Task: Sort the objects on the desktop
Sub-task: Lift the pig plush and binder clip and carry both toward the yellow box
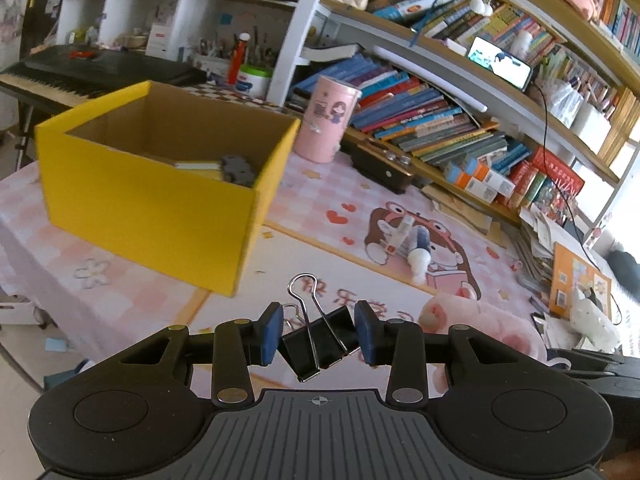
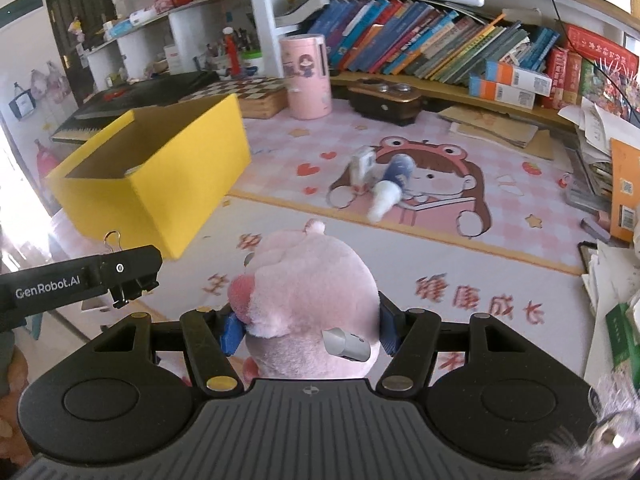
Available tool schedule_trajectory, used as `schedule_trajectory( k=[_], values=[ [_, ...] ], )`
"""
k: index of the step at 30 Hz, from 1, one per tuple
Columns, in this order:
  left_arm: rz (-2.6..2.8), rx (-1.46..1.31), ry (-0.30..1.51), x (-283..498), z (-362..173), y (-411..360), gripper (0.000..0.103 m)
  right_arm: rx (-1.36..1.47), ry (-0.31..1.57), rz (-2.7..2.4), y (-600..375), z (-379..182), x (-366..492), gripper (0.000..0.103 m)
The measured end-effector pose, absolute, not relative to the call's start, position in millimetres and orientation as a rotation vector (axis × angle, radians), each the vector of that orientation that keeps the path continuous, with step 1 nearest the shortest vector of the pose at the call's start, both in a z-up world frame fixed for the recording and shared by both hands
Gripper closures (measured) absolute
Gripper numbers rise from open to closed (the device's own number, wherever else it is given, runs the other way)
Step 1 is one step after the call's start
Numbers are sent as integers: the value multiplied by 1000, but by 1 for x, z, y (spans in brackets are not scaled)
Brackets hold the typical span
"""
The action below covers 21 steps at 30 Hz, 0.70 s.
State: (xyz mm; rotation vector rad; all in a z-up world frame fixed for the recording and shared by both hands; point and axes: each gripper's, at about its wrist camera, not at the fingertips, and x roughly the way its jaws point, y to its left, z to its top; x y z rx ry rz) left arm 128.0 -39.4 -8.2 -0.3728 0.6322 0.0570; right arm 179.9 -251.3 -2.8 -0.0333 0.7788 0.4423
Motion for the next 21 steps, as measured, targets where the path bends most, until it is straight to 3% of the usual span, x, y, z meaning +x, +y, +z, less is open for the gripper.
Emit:
schedule_trajectory(
  k=[21],
  values=[
    [70, -381, 608, 50, -5, 53, 66, -46, 770, 468, -155, -2, 94, 43]
  ],
)
